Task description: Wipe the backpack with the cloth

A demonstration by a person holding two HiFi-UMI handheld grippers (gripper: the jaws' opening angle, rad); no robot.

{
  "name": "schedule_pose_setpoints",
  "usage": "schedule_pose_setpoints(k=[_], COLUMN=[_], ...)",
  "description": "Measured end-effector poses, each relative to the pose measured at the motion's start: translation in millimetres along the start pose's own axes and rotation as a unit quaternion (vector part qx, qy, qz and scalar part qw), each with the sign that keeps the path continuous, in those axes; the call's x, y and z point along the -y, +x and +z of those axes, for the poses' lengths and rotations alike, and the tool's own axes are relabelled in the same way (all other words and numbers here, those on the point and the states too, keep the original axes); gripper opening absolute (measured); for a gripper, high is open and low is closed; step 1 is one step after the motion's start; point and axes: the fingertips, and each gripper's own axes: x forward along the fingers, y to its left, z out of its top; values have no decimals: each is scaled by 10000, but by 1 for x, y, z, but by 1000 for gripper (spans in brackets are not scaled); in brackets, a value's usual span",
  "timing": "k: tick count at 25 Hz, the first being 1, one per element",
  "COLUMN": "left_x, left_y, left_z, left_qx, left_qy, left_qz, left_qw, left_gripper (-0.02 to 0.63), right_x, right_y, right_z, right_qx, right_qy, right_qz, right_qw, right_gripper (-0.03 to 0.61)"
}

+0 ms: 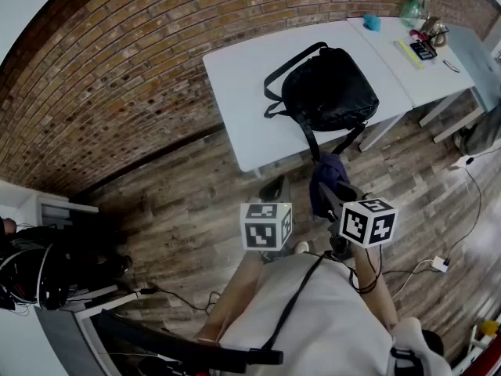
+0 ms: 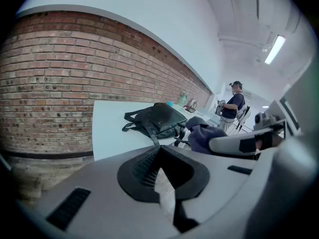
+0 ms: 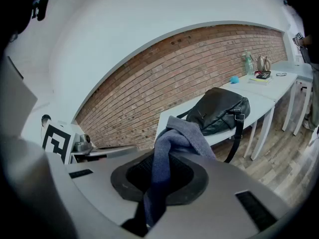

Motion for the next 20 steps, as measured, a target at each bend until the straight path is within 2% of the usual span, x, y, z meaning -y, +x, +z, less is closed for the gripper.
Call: schedule_pose_setpoints(k=[20], left_x=[-14], left_y=[21], left_z=[9], left_qx=[-173], left_qy=[2], left_qz=[-252], left_qw=[9995], left_gripper=[3], right_x=[7], right_y=[27], right_z=[11], right_qx=[-83], right_qy=[156], right_qz=[-153], right_qw=[9997], right_gripper=[38])
